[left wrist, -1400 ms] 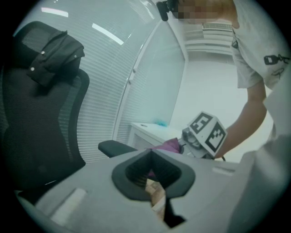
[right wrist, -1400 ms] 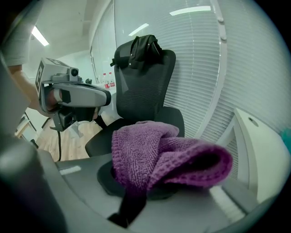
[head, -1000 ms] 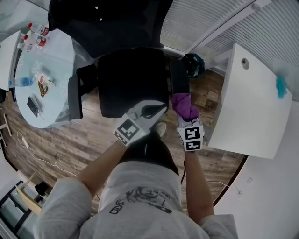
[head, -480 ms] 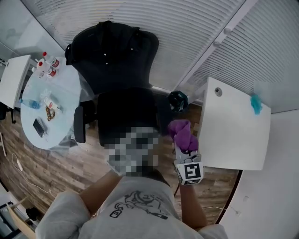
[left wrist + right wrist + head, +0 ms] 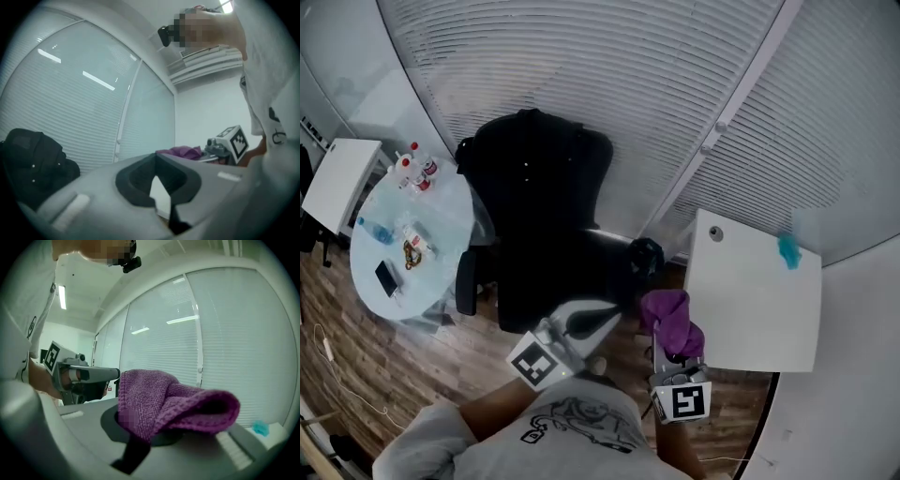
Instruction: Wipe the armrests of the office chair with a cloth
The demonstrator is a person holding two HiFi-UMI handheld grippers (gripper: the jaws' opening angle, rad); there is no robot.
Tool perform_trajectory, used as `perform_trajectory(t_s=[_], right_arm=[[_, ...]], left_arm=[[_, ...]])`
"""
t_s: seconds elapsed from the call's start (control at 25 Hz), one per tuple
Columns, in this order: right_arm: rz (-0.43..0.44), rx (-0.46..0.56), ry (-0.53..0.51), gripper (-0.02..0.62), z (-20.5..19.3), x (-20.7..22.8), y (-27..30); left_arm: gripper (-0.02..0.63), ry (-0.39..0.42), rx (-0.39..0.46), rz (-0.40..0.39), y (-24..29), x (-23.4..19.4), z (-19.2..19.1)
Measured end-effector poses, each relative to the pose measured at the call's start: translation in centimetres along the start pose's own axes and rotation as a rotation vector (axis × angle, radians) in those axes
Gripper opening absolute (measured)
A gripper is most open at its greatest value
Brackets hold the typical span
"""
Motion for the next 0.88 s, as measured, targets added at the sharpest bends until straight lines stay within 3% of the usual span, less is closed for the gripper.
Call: perform_trajectory(t_s=[0.32, 0.88], right_arm=[[0.162, -0.003, -0.001, 0.031, 0.5, -3.3, 0.9], [0.582, 0.062, -0.055, 0.031, 2.2, -16.6, 7.4]], left_arm=[[0.002, 0.013, -0.008, 0.158, -4.6, 1.5, 0.7], [0.002, 0.013, 0.014, 0.577, -19.6, 1.5, 1.1]])
Point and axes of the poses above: the fingertips, and each gripper's own axes: y forward along the fingers, x to its right, z out of its top, the point moved 9 cm from there along -y, backward along the fingers, and after that the axes turned 1 degree about -x, right-handed, at the moved point
